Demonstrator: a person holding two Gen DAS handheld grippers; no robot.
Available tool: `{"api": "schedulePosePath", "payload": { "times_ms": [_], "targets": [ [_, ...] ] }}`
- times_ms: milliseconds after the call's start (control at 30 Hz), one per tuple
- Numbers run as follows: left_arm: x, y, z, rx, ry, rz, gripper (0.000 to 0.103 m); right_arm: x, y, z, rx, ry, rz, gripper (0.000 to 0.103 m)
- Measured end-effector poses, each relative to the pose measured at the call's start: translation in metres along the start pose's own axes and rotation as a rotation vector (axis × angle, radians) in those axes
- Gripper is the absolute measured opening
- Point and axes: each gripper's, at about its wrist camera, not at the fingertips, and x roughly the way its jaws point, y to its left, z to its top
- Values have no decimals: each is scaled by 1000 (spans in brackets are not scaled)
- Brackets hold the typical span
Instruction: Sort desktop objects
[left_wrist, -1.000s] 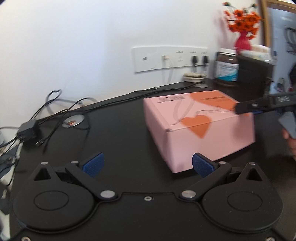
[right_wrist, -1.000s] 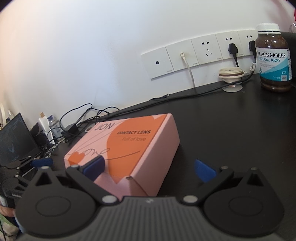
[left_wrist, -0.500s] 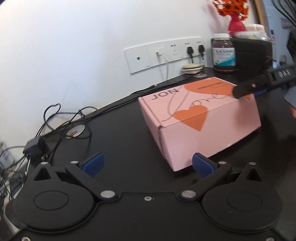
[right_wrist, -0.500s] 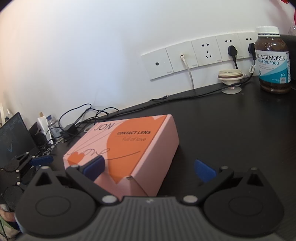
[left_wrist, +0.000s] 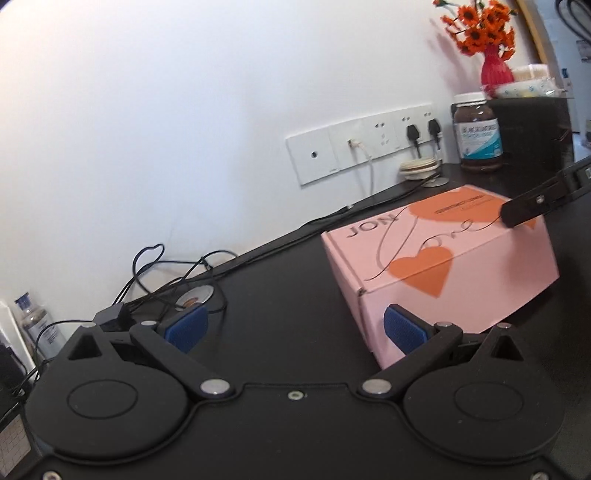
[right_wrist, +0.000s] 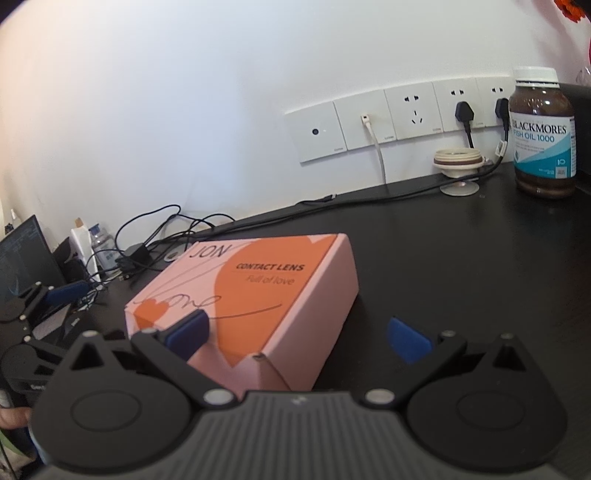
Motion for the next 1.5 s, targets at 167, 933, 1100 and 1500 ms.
{"api": "schedulePosePath", "payload": {
  "times_ms": [167,933,1100,1500],
  "targets": [
    [-5,4,3,-25,14,-123,103,2,-6,0,33,15,27,102],
    [21,13,0,-172,191,-221,103,2,-6,1,27,15,29,102],
    [26,24,-1,-240,222,-225,103,3,-8,1,25,15,32,102],
    [19,21,2,-209,177,-139,103,2,-6,1,17,11,23,102]
  ]
}}
